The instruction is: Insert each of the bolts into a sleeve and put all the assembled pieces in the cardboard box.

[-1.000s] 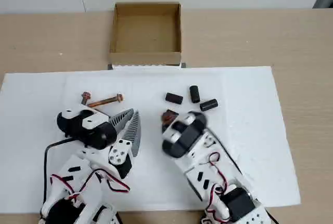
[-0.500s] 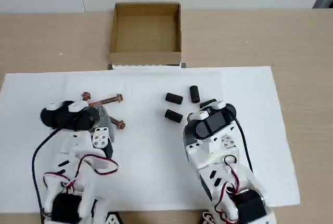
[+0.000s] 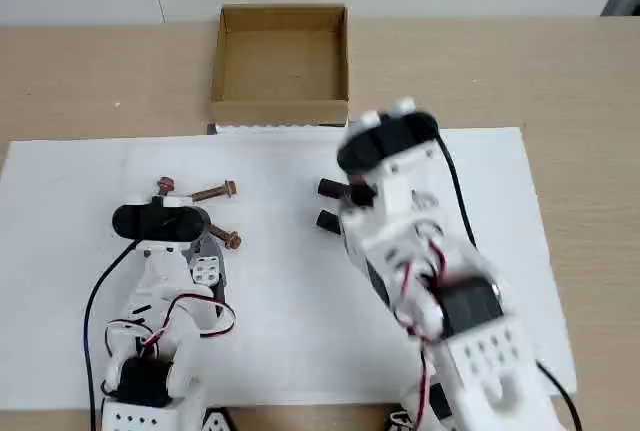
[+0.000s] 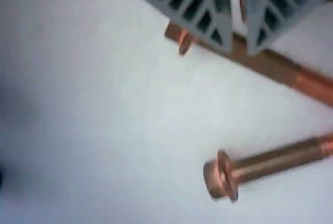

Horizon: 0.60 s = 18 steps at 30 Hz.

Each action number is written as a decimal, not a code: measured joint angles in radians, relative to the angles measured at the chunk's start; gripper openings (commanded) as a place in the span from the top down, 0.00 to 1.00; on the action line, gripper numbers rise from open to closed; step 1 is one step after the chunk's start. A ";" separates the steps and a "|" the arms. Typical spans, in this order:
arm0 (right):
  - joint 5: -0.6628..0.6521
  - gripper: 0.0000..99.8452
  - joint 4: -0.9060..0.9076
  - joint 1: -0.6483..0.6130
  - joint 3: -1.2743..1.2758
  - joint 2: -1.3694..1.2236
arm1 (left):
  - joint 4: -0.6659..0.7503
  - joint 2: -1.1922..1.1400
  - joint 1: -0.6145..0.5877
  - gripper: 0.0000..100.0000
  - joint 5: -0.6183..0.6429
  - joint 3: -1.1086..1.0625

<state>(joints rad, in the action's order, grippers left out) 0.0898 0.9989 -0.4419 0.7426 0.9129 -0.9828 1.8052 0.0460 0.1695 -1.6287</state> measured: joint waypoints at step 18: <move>-0.057 1.00 -0.161 0.094 -0.724 -0.882 | 0.000 0.000 0.000 0.99 0.000 -0.029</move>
<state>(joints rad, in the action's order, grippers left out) 0.0330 0.8378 -0.3483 0.0184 0.0307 -0.9828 1.8052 0.0460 0.1695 -1.6579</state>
